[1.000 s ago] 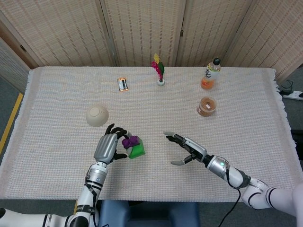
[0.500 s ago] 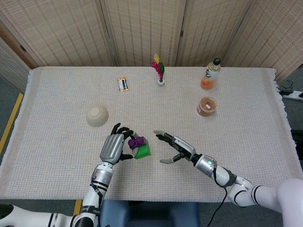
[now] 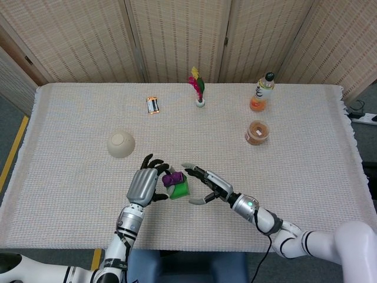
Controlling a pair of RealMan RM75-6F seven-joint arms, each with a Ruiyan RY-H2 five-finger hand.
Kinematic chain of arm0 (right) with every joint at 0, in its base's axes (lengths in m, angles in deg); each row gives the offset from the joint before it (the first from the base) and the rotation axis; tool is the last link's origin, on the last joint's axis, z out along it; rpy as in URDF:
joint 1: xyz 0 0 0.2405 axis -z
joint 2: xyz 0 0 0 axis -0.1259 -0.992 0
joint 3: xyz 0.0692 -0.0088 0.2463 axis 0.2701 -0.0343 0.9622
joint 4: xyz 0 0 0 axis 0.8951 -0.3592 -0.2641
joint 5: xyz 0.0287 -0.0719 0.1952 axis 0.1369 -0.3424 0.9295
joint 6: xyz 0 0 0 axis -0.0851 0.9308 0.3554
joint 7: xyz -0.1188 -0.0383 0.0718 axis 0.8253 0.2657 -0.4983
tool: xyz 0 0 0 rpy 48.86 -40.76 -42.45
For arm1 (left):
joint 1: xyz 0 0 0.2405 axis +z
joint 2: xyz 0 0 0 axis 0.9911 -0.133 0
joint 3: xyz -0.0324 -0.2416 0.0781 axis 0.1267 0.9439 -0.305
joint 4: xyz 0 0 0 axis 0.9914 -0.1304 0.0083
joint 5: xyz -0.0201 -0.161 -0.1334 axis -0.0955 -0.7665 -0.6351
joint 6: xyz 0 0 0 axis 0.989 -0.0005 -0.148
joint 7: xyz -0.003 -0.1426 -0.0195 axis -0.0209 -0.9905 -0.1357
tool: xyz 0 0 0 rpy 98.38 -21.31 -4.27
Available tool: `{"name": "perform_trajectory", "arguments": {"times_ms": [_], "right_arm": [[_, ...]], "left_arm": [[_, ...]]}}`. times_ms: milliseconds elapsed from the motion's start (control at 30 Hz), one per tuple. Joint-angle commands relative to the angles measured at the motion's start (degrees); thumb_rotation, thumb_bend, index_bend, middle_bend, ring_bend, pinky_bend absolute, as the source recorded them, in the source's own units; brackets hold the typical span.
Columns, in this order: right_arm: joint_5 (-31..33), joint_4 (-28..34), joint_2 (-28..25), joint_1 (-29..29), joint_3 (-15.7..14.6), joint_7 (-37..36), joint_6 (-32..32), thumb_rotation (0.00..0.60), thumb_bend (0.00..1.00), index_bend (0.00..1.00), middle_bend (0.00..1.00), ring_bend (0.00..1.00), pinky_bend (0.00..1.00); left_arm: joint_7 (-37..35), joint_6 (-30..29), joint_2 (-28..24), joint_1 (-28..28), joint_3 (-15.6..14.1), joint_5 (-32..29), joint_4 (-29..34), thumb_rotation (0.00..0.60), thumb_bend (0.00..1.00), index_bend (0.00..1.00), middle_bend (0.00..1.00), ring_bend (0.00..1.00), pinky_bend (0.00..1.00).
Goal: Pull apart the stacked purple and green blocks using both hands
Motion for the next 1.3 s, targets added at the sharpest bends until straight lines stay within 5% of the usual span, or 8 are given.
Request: {"name": "perform_trajectory", "arguments": {"times_ms": [33,733,1300], "right_arm": [[0.6,-0.2,0.9,0.0,0.3,0.6,-0.3,0.600,0.24,0.08,0.00,0.00,0.00],[9.5,2.9,5.1,0.7,6.1,13.0,-3.2,0.600,0.24,0.54,0.00,0.02,0.00],[11.4,2.8,6.2,2.8,7.0,18.7,-4.7,0.600,0.24,0.78,0.11,0.09,0.01]], "left_arm": [[0.2,-0.1,0.1,-0.1,0.0,-0.1,0.0,0.600,0.64,0.75,0.69,0.23,0.00],[-0.1,-0.7,0.0,-0.1,-0.4,0.4,1.2,0.600,0.65,0.75,0.69,0.23,0.00],[0.6,-0.6,-0.8,-1.0,1.3,0.5,0.8,0.600,0.65,0.75,0.70,0.24,0.00]]}}
